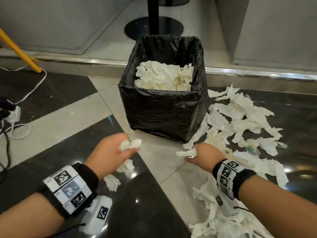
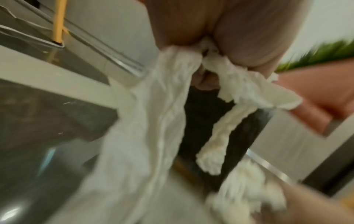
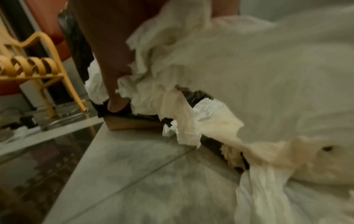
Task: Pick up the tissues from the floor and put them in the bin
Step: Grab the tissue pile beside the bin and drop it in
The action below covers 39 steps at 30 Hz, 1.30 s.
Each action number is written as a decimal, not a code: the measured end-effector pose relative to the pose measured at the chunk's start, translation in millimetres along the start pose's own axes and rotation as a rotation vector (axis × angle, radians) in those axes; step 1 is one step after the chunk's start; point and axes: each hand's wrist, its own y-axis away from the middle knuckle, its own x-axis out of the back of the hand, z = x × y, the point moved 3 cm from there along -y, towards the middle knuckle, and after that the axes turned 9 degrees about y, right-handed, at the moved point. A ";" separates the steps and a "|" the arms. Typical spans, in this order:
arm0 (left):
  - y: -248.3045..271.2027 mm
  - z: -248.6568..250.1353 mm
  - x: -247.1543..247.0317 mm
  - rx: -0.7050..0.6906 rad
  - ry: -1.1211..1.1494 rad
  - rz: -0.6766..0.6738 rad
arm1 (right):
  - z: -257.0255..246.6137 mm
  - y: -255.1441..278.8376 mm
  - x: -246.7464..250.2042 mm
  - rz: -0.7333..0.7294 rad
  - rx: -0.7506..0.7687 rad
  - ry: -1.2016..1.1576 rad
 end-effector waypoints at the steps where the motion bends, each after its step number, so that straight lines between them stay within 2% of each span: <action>1: -9.8 18.6 18.4 -0.023 0.076 0.107 | 4.1 4.4 6.7 0.033 -0.035 -0.043; 2: -19.8 40.0 36.4 -0.065 0.149 0.197 | 8.0 8.2 12.8 0.040 -0.076 -0.102; 4: -41.8 84.2 66.5 -0.164 0.269 0.289 | 12.7 17.4 27.1 0.053 -0.135 -0.243; 6: -70.9 119.9 86.0 -0.232 0.347 0.315 | 13.4 26.1 43.2 0.085 -0.143 -0.347; 10: -135.2 160.3 94.7 -0.288 0.279 0.356 | 9.2 42.0 67.7 0.159 -0.128 -0.420; 12: -164.5 163.1 86.4 -0.239 0.256 0.297 | 8.8 46.0 73.9 0.175 -0.119 -0.422; 14: -187.5 156.3 73.5 -0.140 0.175 0.161 | 7.4 48.8 78.0 0.164 -0.097 -0.369; 17: -199.6 139.0 59.3 -0.024 -0.121 -0.078 | 5.2 53.6 83.8 0.140 -0.053 -0.278; 18: -197.8 134.2 58.4 -0.017 -0.191 -0.125 | 3.7 56.9 89.4 0.151 -0.040 -0.259; 20: -188.1 127.7 61.8 -0.050 -0.215 -0.126 | 1.5 65.0 106.9 0.210 -0.011 -0.254; 22: -171.0 119.7 70.5 -0.112 -0.169 -0.054 | -4.3 72.9 136.3 0.332 0.030 -0.283; 26: -126.2 90.0 85.1 -0.260 -0.064 0.062 | -33.5 81.3 217.2 0.791 0.218 -0.264; 30: -80.8 41.6 84.9 -0.246 0.017 0.007 | -79.1 69.8 278.6 1.191 0.249 -0.350; 32: -61.8 19.9 82.5 -0.200 0.014 -0.047 | -101.4 51.9 296.5 1.266 0.277 -0.436; 34: -48.2 1.5 80.0 -0.156 0.007 -0.080 | -116.3 18.0 302.7 1.224 0.283 -0.490; 36: -39.8 -14.1 77.9 -0.115 -0.005 -0.092 | -120.3 -21.9 296.1 1.087 0.205 -0.339; 39: -31.0 -34.2 74.7 -0.081 0.005 -0.119 | -101.7 -58.3 265.6 0.621 -0.050 -0.006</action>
